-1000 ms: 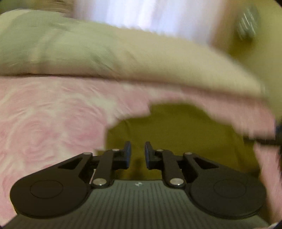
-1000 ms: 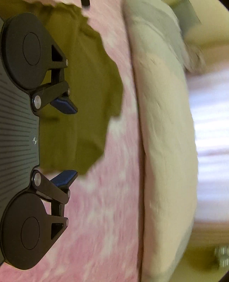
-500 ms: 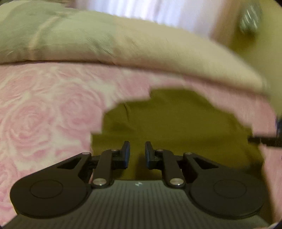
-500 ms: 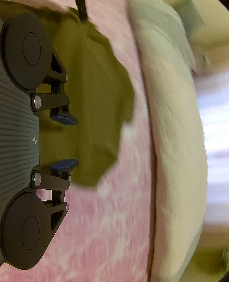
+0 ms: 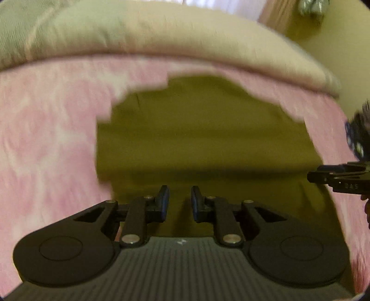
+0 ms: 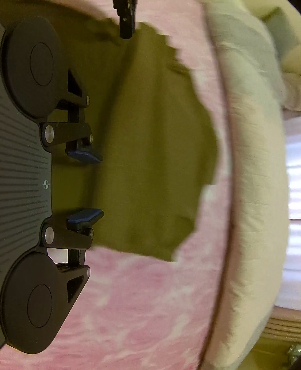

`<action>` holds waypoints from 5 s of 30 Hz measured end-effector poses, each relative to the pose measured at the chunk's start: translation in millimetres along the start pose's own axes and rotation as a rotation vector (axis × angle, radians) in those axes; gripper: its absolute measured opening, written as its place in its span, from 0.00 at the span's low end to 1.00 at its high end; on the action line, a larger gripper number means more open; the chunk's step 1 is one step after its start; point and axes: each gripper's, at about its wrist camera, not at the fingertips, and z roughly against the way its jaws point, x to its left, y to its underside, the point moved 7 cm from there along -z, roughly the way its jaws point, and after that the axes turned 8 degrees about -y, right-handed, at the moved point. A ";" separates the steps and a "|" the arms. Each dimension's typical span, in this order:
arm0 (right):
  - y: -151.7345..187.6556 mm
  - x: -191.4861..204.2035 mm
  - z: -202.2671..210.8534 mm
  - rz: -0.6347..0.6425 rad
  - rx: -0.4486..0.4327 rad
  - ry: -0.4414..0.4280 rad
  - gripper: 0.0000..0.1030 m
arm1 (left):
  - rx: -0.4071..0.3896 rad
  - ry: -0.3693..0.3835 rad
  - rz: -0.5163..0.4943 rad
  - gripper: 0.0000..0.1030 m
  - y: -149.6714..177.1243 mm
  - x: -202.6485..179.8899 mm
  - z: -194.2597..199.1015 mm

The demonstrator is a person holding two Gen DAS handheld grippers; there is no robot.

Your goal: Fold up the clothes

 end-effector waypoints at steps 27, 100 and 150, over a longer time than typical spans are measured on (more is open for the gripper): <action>78.9 40.8 43.2 0.069 0.165 -0.037 0.45 | 0.183 -0.179 0.101 0.16 108.3 -4.6 74.7; 146.4 102.1 293.0 -0.046 0.324 -0.110 0.81 | 0.249 -0.349 0.216 0.46 141.5 -143.9 325.2; -236.8 -98.6 -161.2 -0.277 0.038 -0.503 0.20 | 0.163 0.333 0.193 0.32 -224.3 39.1 -184.9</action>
